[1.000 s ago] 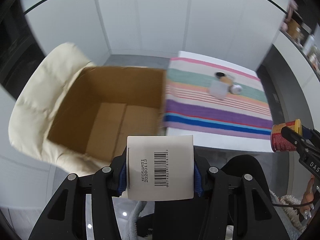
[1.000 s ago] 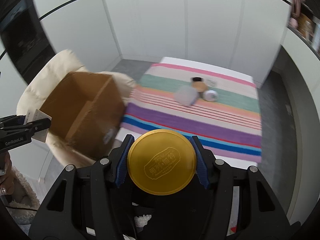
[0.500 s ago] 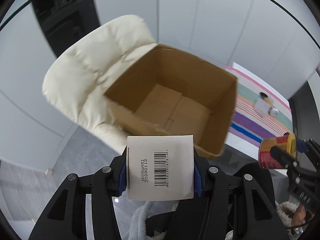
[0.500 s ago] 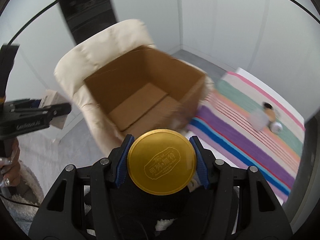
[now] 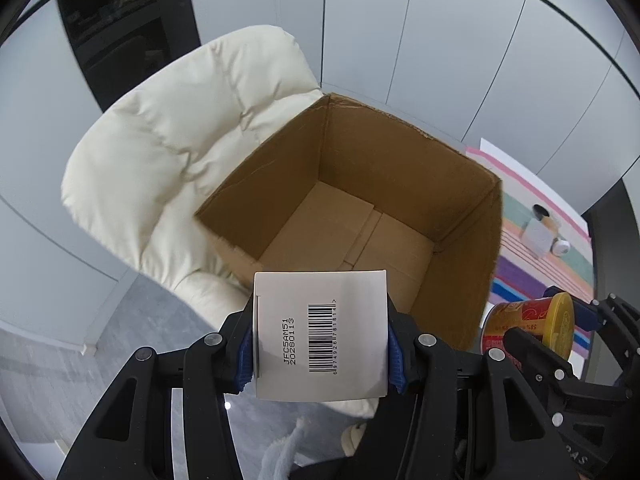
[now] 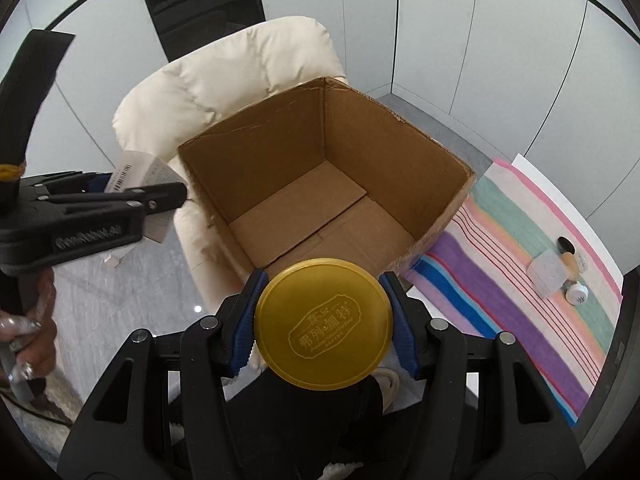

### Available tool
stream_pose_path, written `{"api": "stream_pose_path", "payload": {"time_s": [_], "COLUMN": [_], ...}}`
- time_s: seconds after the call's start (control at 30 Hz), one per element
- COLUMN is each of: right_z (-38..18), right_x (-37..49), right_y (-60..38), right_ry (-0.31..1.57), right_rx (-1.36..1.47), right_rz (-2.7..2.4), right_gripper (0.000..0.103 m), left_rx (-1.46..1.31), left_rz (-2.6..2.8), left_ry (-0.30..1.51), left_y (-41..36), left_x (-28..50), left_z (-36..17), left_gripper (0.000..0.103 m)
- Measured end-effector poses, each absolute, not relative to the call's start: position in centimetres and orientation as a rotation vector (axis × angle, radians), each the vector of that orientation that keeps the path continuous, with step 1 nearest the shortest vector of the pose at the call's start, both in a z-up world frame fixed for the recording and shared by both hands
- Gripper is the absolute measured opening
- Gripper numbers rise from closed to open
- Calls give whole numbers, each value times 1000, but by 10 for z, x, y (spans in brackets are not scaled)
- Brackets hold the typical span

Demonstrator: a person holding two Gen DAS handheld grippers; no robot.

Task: Organize objects
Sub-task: 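Open the left tool dropping the white box while the right tool releases the gold jar into the cardboard box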

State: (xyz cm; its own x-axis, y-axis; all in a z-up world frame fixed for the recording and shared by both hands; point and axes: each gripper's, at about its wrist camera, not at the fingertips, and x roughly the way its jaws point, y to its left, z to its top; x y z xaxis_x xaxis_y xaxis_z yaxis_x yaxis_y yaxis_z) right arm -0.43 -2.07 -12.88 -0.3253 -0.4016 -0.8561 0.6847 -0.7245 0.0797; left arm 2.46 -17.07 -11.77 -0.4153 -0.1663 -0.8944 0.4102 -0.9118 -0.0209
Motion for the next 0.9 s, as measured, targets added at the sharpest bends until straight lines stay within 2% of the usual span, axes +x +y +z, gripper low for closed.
{"api": "stream_pose_path", "payload": {"time_s": [0.5,0.53,0.57,0.6,0.63,0.67,0.73,0.9], "right_z": [-182,-185,-187,-188,-189,-190,-191,-195], "right_x": [-73,-76,-79,-81,-83,-86,-87,-93], "right_y": [-72,-73,-75,-75,-75,-75,-76,-75], "right_ry": [445,436,418,392,376,362,374,368], "right_rx": [1317,1319,1312,1307,1310,1308,1297,1316], "right_rz": [-2043,-2036,-2022,-2009,-2018,-2038,-2070,-2103], "right_gripper": [59,60,61,77,103,103,103,103], "left_rx": [1531,1529,1533,1553,1568,1576,1582,1590], "left_rz": [-2337,-2341,-2340,-2332,-2322,-2305,-2284,-2260], "left_ry": [290,301,308,306,301,301,334,384], "left_y": [-197,-200,-201,-203,-204,-207,-213,-222], "left_x": [-45,-45,-45,-46,-47,-47,-46,-41], "left_z": [-163,-166,-167,-170,-173,-175,-177,-181], "left_gripper": [53,54,61,68,84,90,94,94]}}
